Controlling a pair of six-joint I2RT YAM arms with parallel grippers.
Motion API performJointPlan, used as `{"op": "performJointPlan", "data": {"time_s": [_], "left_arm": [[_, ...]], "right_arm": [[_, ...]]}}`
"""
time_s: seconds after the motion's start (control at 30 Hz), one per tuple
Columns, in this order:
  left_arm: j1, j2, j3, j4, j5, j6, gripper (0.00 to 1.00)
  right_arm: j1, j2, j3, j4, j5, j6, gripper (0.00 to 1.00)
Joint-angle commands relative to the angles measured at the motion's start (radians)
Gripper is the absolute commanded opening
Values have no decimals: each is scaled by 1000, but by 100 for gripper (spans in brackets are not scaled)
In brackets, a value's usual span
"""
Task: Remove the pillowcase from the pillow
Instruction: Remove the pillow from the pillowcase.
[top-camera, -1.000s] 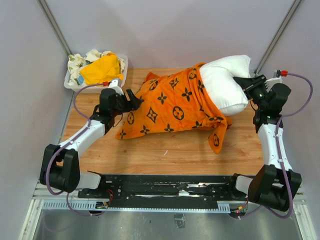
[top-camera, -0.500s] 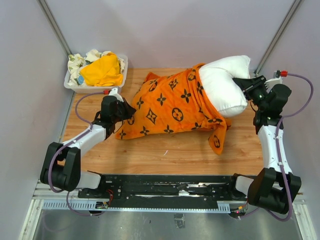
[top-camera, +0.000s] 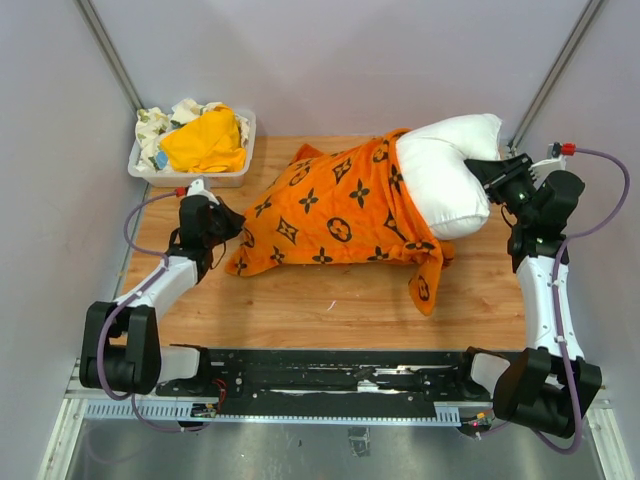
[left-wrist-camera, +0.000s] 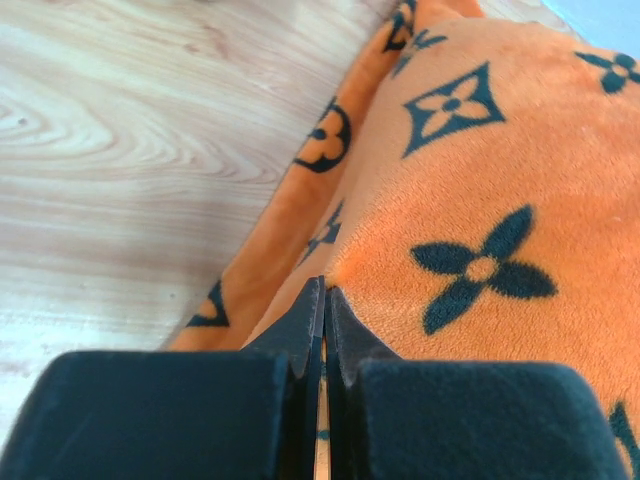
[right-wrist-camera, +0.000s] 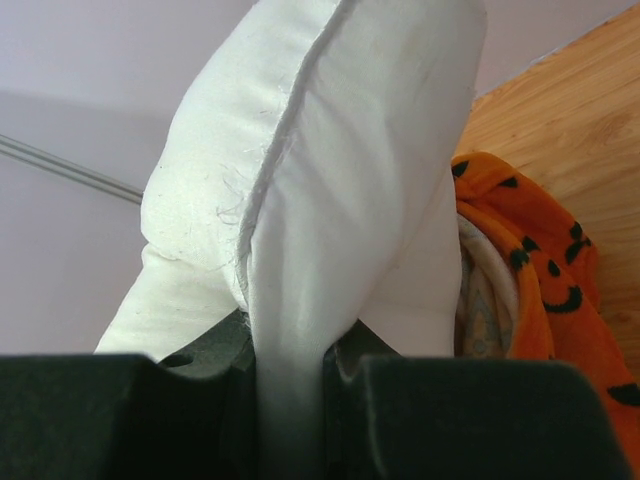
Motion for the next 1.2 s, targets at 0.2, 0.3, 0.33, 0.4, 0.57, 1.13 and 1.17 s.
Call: {"op": "performJointPlan", "data": {"time_s": [0.2,0.3,0.33,0.4,0.57,1.13,1.17], "left_arm": [[100,-51,-59,-82,-238,-72,0],[119,-73,-74,-78,-247,-91,0],[121,-83,-77,-77,-252,-93,0],[123,-101,-78,-81,-265,-99,0],[150,-130,-88,-107,-288,-136,0],[22,-146,-105,16,40,-111,55],[-37,-144,-94,4,8,-118,63]], "right_arm": [[-66,-22,33,104,47,32,1],[-106,-30,30,115,50,60,1],[-110,-29,30,126,51,72,1],[-111,-20,30,149,54,93,1],[-118,11,37,171,55,122,1],[-135,124,100,266,4,206,1],[-125,129,104,264,7,202,1]]}}
